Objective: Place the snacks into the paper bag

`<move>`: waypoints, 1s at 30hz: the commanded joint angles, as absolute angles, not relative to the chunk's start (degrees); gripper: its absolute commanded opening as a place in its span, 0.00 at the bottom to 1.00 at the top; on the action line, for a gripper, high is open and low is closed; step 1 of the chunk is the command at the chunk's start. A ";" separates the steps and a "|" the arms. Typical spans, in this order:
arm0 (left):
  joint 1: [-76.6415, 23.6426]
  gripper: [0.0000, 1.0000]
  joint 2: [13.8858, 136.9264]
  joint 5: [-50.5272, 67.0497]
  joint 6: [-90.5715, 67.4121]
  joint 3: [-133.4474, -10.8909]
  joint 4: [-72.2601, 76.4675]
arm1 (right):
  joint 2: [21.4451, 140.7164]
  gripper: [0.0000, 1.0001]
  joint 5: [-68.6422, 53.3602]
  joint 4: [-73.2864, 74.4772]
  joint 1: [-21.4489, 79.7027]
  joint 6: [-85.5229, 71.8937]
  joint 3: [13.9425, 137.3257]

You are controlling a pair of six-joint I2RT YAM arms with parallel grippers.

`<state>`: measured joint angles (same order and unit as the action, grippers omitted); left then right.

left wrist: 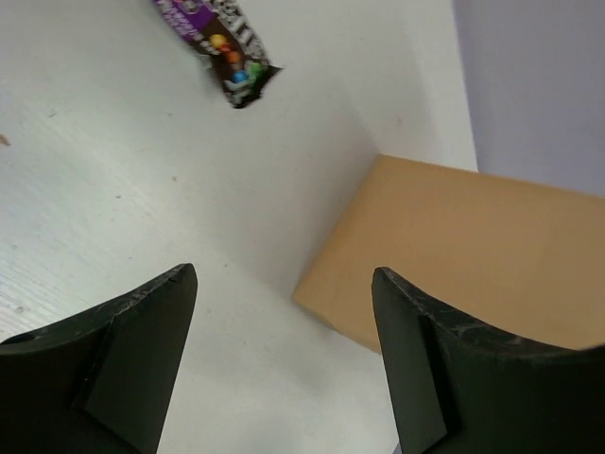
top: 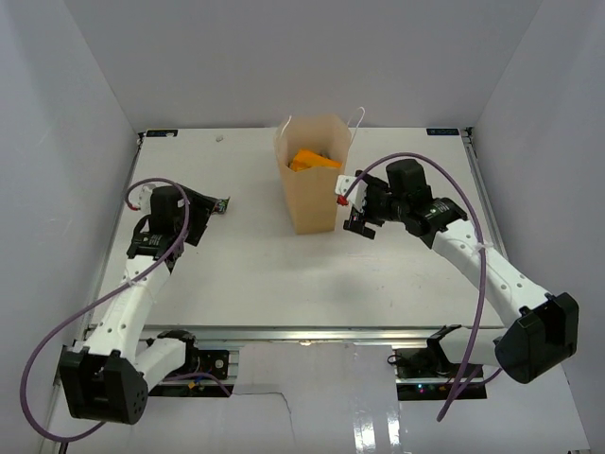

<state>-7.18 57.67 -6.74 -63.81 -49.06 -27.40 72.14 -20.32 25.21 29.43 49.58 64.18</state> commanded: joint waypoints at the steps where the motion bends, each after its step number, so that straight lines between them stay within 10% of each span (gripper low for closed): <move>1: -4.40 0.85 60.89 -5.28 -75.67 -48.08 -24.45 | 71.46 0.88 -11.43 18.28 29.27 42.37 61.88; 30: 3.96 0.69 108.27 1.58 -85.52 -69.43 -24.34 | 57.83 0.88 -20.57 20.91 6.51 30.59 44.30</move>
<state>3.42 107.18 2.50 -84.73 -66.85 -21.41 59.13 -18.44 20.73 7.42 31.62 44.34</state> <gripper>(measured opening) 0.709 0.882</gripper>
